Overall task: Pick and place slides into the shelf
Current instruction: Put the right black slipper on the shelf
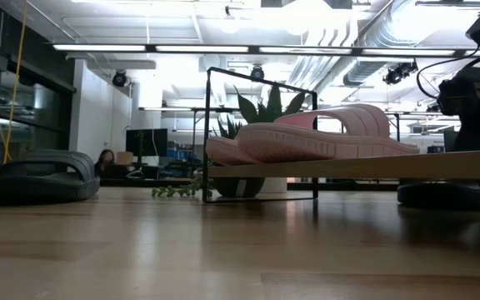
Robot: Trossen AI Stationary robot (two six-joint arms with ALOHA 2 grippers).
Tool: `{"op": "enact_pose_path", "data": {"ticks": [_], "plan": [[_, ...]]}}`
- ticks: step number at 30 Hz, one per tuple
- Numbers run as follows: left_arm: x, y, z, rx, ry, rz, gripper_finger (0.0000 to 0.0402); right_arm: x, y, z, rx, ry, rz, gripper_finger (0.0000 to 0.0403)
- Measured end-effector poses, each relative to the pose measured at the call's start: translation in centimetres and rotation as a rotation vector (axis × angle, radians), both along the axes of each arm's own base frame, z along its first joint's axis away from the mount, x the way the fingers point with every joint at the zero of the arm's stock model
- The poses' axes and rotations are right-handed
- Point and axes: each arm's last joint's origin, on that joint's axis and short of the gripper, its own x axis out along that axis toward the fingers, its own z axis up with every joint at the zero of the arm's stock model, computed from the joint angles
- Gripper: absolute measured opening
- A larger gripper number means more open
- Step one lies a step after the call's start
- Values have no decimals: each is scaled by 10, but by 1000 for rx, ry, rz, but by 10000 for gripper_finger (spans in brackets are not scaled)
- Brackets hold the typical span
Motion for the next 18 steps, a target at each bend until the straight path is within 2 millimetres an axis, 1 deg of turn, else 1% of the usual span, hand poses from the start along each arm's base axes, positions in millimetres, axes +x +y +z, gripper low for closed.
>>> {"op": "enact_pose_path", "data": {"ticks": [8,18], "plan": [[0,0,0,0,0,0,198,0,-5,0,-62,-8,-98,0],[0,0,0,-4,-3,4,198,1,-14,1,-86,-11,-158,0]]}}
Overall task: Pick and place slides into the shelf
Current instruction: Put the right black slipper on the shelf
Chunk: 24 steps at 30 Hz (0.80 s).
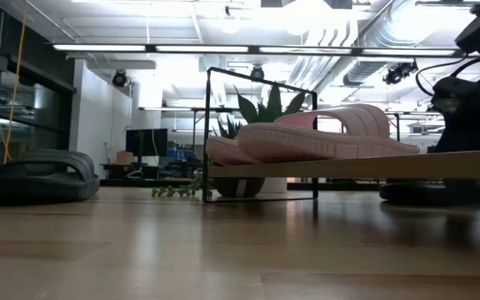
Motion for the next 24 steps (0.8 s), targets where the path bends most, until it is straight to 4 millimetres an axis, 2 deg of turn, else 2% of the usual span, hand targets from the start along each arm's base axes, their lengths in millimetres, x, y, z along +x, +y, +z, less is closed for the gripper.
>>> {"op": "enact_pose_path", "data": {"ticks": [17,24], "plan": [[0,0,0,0,0,-1,198,-1,-21,3,-36,-36,-231,0],[0,0,0,1,1,-2,198,1,-33,11,-137,-106,-365,0]]}}
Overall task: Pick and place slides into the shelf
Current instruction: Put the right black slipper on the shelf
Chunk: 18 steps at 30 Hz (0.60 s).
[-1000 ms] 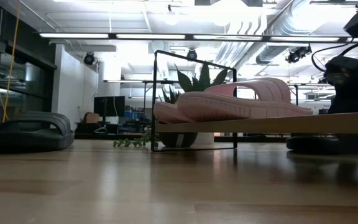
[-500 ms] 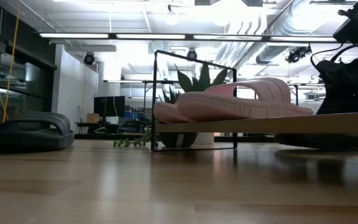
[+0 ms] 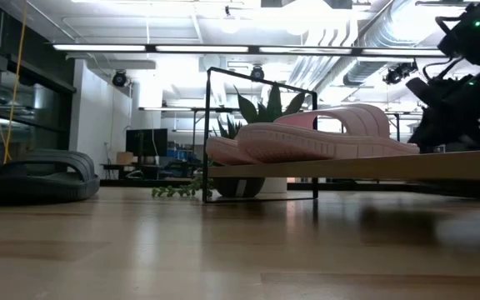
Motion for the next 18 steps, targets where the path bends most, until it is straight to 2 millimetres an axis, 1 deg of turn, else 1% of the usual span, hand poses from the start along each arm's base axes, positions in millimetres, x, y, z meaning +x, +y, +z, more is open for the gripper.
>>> {"op": "enact_pose_path", "data": {"ticks": [6,9,13,18], "plan": [[0,0,0,1,1,0,198,1,-10,8,-72,-54,-45,0],[0,0,0,1,2,0,198,0,-14,10,-90,-49,-56,0],[-1,1,-1,8,16,-1,198,0,-17,24,-117,-85,-29,0],[-2,1,-2,-1,36,-12,198,-2,-21,44,-168,-97,-37,0]]}}
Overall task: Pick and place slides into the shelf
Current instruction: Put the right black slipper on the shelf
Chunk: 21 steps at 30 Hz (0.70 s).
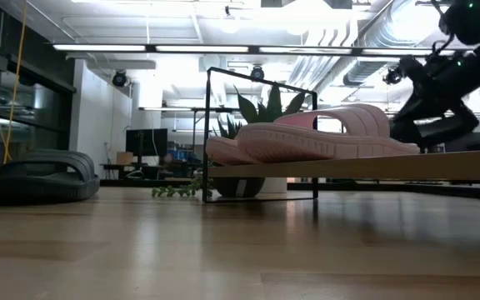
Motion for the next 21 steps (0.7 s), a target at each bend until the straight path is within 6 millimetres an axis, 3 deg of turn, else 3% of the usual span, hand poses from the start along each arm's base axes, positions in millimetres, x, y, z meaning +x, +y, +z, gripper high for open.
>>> {"op": "enact_pose_path", "data": {"ticks": [21], "plan": [[0,0,0,-1,-1,-1,198,10,-5,117,-220,-47,163,0]]}}
